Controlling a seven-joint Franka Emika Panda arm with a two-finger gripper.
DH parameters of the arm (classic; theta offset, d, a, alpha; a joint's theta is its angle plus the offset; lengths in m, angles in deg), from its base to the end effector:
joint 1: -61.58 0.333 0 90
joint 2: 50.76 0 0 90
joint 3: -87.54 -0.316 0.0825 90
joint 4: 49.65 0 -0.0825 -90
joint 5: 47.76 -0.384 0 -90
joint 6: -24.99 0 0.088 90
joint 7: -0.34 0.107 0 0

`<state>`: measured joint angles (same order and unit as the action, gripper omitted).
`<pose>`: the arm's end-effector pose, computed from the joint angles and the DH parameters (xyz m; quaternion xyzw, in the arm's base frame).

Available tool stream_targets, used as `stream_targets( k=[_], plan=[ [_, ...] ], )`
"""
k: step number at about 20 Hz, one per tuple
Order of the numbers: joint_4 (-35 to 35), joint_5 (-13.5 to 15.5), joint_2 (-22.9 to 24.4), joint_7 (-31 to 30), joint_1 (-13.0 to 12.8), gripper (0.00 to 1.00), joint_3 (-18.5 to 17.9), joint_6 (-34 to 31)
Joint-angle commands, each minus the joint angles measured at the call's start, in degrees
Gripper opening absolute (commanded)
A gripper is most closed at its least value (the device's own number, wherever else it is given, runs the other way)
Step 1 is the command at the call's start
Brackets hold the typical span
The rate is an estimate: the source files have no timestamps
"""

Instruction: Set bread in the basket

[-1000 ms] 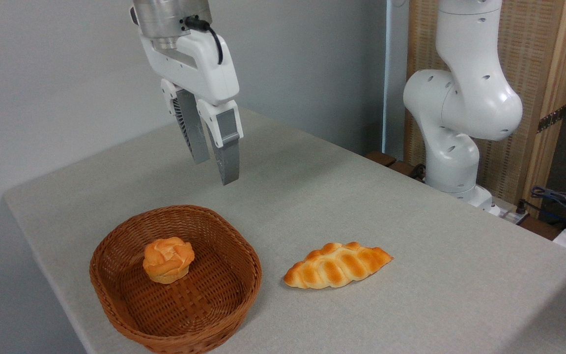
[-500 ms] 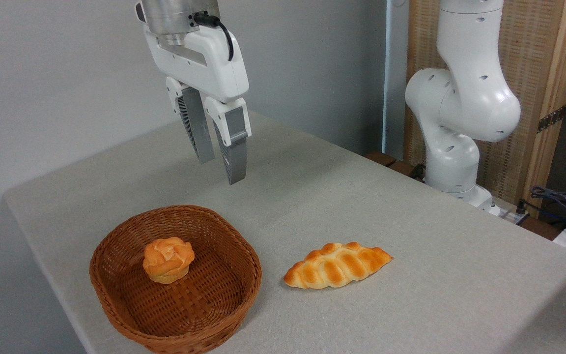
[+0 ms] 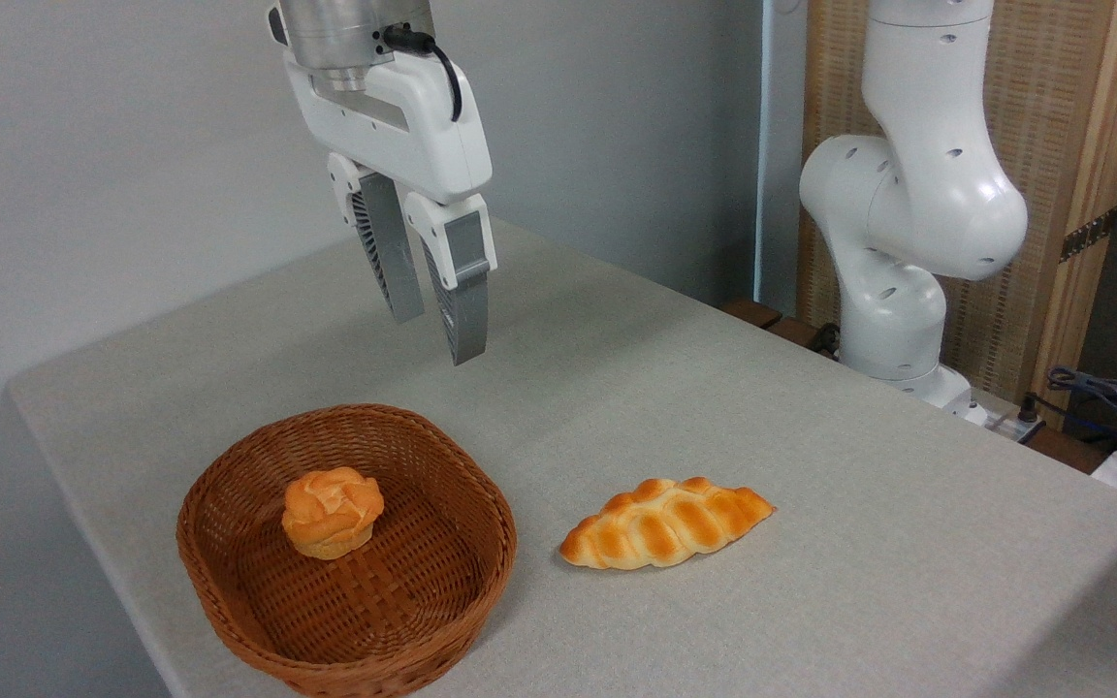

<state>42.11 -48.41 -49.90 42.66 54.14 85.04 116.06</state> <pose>0.5494 -0.0461 0.6199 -0.9161 0.4009 0.0003 0.0055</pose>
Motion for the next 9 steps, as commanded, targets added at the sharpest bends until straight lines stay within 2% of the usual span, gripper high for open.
stream_targets(
  k=[1,2,9],
  plan=[
    [0.53,-0.23,0.54,0.05,1.46,1.00,1.25,-0.27],
    [0.53,-0.23,0.54,0.14,2.25,1.00,1.96,-0.27],
    [0.44,-0.23,0.81,0.05,2.26,1.00,1.97,-0.54]
  ],
)
